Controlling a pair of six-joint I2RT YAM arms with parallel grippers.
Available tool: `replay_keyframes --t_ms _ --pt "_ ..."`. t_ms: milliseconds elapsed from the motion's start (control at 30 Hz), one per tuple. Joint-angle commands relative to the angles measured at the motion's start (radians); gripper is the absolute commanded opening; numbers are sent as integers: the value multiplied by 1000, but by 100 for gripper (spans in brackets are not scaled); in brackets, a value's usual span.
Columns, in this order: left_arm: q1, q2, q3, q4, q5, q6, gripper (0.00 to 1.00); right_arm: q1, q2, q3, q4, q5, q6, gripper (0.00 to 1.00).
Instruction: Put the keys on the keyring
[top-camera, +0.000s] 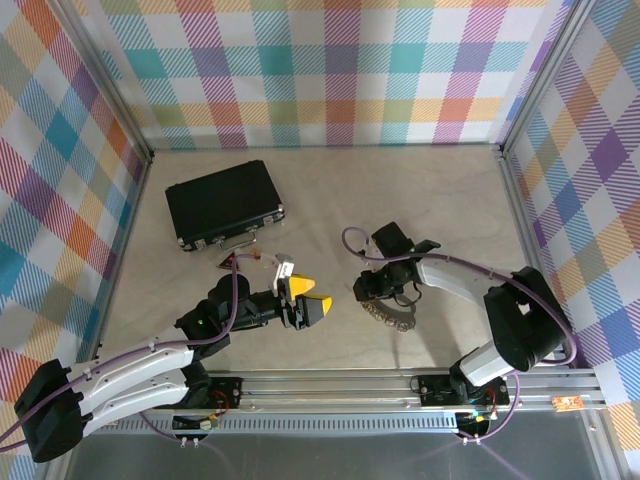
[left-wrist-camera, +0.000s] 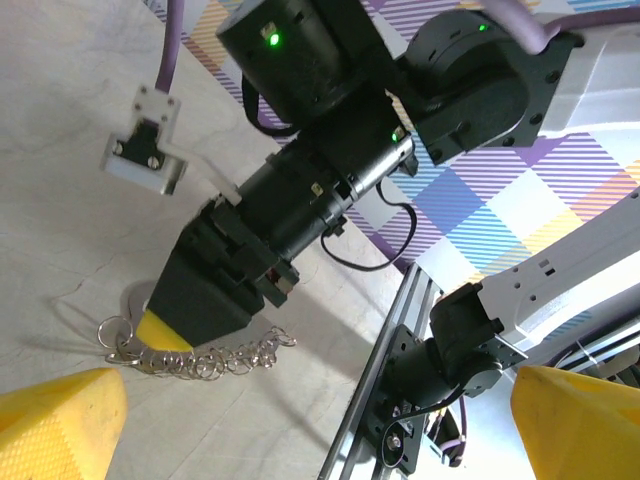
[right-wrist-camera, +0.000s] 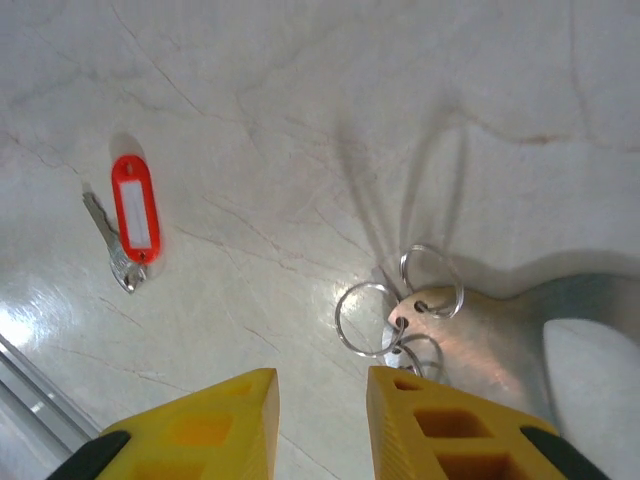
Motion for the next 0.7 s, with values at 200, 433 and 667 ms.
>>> replay_keyframes --t_ms 200,433,667 --pt "-14 -45 -16 -26 -11 31 98 -67 68 91 -67 20 -99 29" --pt "-15 -39 -17 -21 -6 36 98 -72 138 116 -64 -17 -130 31" --pt "-14 -28 -15 -12 -3 37 98 -72 180 116 -47 -44 -140 30"
